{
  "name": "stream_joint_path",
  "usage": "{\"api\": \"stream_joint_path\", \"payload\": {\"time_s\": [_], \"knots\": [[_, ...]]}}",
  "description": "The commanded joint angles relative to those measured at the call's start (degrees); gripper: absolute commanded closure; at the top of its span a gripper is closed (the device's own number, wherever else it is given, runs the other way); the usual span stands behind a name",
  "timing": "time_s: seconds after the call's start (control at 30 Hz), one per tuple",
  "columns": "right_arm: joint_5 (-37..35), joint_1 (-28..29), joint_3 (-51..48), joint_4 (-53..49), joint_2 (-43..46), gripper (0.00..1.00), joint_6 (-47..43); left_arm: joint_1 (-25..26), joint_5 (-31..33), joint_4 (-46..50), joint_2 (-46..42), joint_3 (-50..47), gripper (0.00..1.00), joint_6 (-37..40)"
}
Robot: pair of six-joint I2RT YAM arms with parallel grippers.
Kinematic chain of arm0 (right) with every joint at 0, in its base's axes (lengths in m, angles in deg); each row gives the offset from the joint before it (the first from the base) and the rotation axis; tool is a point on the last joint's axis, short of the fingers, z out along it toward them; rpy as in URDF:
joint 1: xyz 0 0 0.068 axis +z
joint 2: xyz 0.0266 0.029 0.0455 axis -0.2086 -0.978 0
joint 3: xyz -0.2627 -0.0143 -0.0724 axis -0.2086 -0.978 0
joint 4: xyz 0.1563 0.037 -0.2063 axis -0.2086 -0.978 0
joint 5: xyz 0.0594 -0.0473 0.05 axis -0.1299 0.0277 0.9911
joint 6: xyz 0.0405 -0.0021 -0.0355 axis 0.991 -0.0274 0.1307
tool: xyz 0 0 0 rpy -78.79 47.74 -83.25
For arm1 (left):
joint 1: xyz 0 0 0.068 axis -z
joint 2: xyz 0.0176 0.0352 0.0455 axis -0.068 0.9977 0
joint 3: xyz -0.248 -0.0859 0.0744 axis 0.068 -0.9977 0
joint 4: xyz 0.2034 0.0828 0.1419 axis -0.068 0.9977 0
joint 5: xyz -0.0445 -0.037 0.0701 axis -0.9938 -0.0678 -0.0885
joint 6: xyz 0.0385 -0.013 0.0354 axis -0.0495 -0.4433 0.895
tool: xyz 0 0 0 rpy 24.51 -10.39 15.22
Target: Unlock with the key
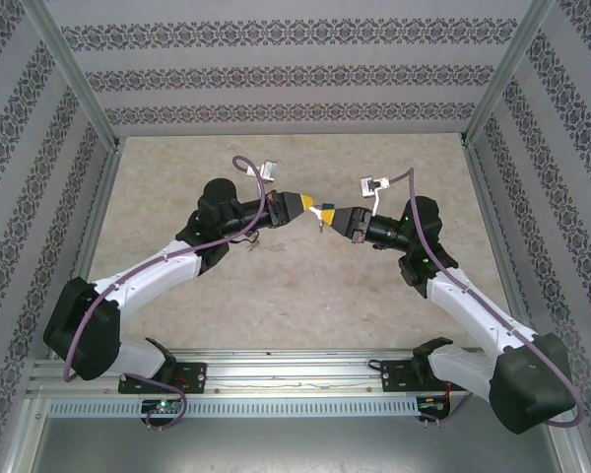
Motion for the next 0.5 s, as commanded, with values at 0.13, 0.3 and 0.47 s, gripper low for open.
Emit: {"api": "stream_joint_path", "payload": {"time_s": [0.13, 0.3, 0.47], "knots": [[1.0, 0.7, 0.2, 1.9, -0.7, 1.00, -1.5, 0.5, -0.2, -0.4, -0.7, 2.3, 1.00, 1.9], [1.1, 1.1, 0.4, 1.6, -1.2, 1.00, -1.7, 0.5, -0.1, -0.3, -0.5, 2.5, 1.00, 2.0], [1.2, 1.2, 0.6, 1.2, -1.2, 1.00, -2.2, 0.5, 0.3, 1.3, -1.1, 3.0, 1.00, 3.0]]}}
